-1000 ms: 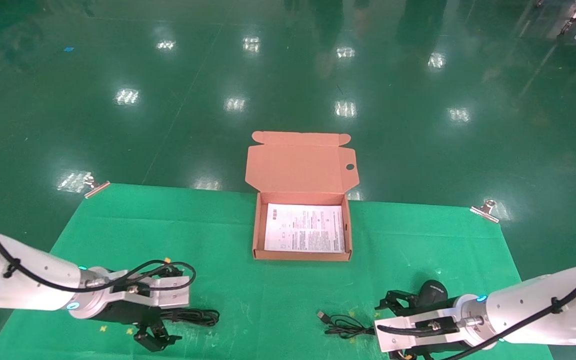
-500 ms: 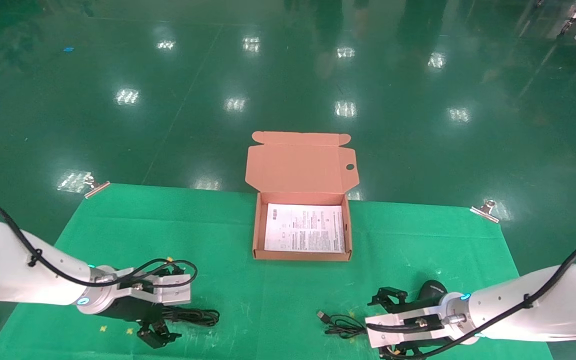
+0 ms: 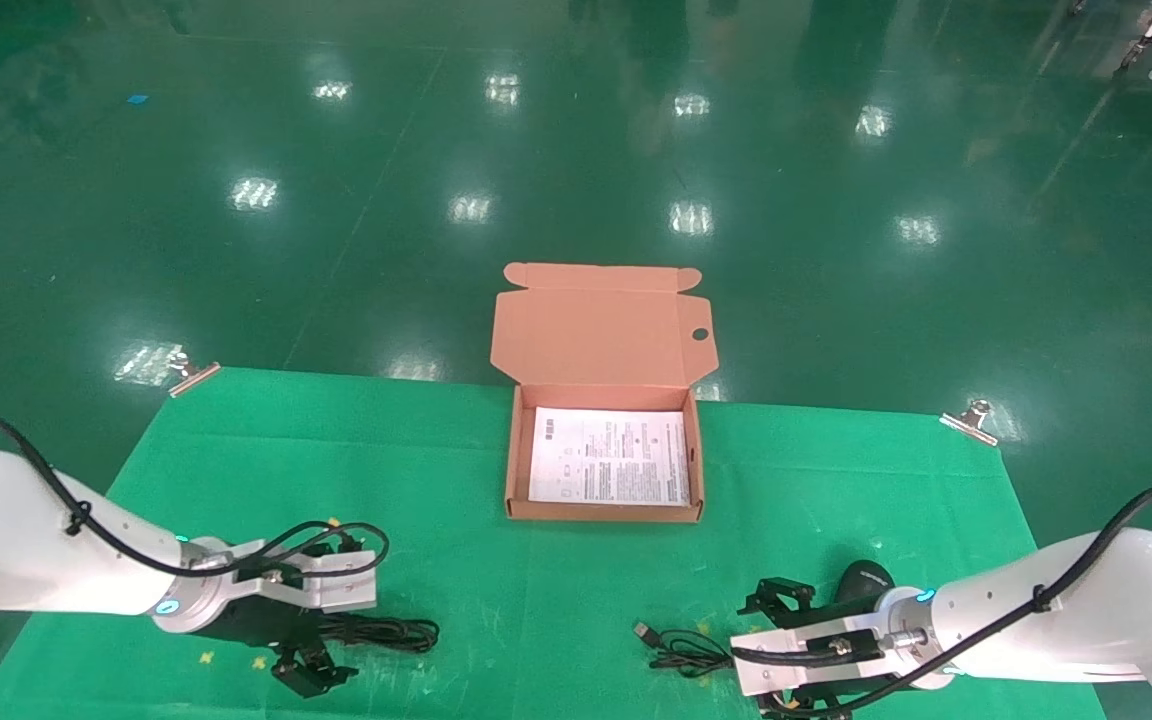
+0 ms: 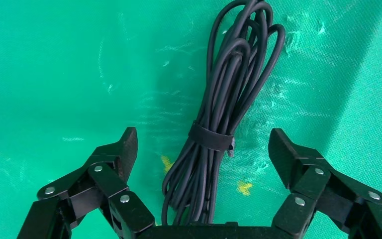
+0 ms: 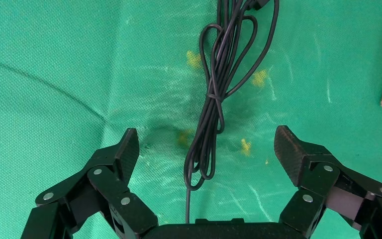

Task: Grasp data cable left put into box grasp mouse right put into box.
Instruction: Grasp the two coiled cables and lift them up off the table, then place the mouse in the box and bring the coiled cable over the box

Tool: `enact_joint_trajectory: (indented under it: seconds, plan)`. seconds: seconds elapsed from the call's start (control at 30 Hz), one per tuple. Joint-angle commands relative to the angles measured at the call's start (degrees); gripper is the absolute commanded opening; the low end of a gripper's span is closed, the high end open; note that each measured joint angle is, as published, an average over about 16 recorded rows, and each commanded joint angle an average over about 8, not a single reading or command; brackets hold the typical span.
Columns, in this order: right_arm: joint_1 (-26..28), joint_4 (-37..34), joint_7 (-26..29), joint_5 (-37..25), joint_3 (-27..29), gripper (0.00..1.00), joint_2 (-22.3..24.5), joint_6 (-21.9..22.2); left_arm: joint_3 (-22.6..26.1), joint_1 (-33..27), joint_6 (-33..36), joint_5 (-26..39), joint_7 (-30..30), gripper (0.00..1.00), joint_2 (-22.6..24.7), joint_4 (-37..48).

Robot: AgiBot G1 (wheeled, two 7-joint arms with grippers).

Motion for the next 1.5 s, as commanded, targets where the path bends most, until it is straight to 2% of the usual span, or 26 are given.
enact_joint_trajectory:
  seconds: [0.03,1.27,1.5]
  plan:
    - [-0.01,-0.45,-0.14,0.04,0.02,0.00,-0.16,0.21,-0.05,-0.04,-0.25,-0.06,0.13,0.00,0.19,0.76]
    - [0.07,0.45,0.15,0.06,0.06,0.00,0.24,-0.23,0.02,0.08,0.26,-0.01,-0.17,0.00,-0.22,-0.76]
    - [0.68,1.16,0.89,1.33,1.01,0.00,1.55,-0.85,0.12,0.11,0.51,0.08,0.80,0.00,-0.94,-2.00]
